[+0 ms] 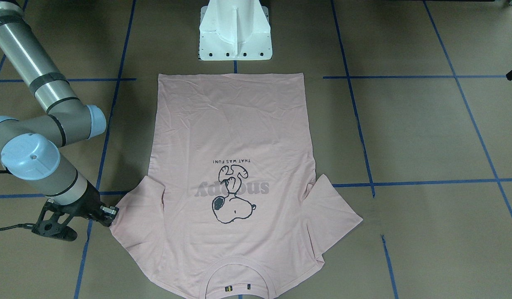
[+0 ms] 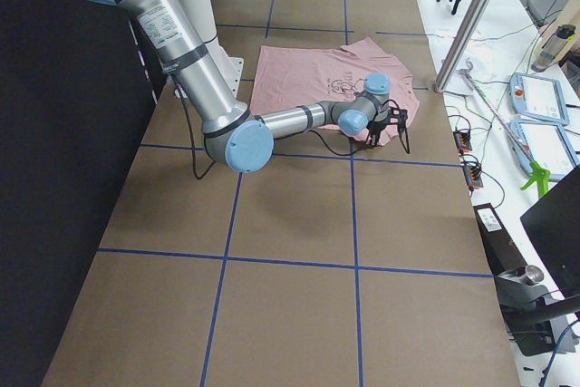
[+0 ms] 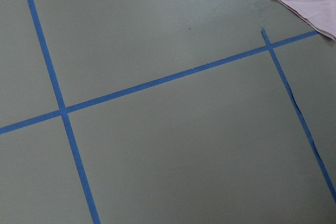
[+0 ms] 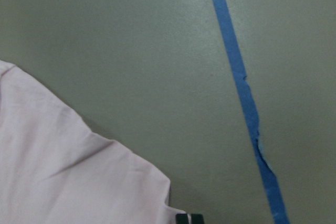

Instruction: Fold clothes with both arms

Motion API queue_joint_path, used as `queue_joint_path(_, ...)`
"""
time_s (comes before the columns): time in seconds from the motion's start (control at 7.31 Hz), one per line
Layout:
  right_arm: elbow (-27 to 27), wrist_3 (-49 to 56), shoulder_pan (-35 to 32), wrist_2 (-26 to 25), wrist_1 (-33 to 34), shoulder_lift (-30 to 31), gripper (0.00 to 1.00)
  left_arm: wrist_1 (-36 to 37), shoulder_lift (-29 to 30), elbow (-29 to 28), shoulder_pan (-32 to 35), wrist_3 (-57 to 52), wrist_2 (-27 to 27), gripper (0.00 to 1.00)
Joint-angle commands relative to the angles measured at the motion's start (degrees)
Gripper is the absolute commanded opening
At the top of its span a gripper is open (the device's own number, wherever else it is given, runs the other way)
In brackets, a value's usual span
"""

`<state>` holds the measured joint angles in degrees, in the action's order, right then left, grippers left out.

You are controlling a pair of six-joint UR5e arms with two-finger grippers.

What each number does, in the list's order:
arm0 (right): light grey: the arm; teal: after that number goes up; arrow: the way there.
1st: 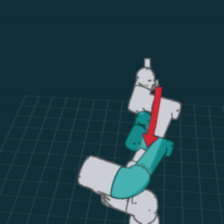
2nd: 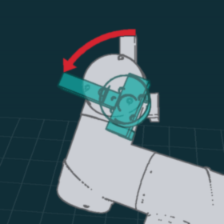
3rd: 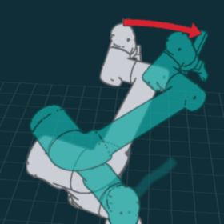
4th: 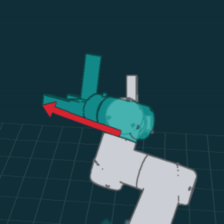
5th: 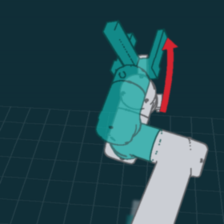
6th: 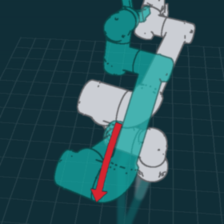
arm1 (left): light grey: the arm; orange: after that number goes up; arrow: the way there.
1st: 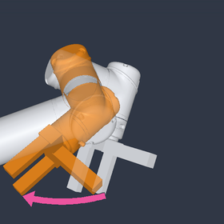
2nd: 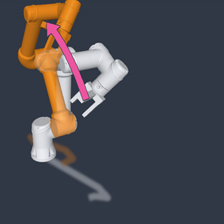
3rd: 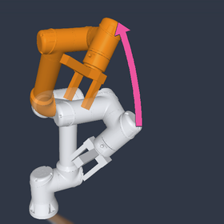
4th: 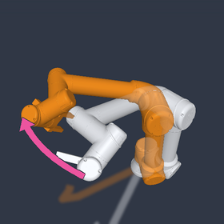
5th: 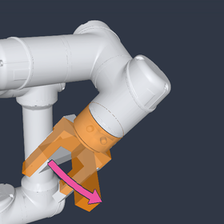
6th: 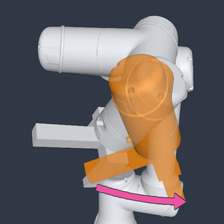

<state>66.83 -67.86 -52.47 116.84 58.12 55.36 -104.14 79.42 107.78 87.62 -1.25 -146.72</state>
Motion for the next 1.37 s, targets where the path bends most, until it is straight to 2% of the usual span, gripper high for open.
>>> queue_joint_path(0.0, 0.3, -6.6, 2.8, -4.0, 0.3, -3.6, 0.0, 0.0, -0.1, -0.2, 0.0, -0.1, -1.1, 1.0)
queue_joint_path(0.27, -2.8, -11.9, 6.4, -9.5, 0.3, -8.6, 0.0, 0.0, -0.1, -0.2, 0.0, 0.0, -1.2, 1.0)
queue_joint_path(0.68, -6.5, -11.9, 6.7, -11.0, 0.3, -11.3, 0.0, 0.1, 0.1, -0.2, 0.0, 0.2, -1.2, 1.0)
queue_joint_path(0.82, -6.5, -11.8, 6.7, -11.3, 0.2, -11.4, 0.99, 0.0, 0.9, -0.1, -0.1, 3.9, -1.1, 1.0)
queue_joint_path(0.96, -6.2, -11.1, 6.7, -11.4, 0.1, -11.5, 1.0, -1.7, 3.3, -0.7, -0.2, 7.1, -1.0, 1.0)
queue_joint_path(1.23, -0.5, -10.5, 6.4, -10.5, 0.5, -10.6, 1.0, -5.1, 10.4, -8.7, -1.7, 12.0, -0.8, 1.0)
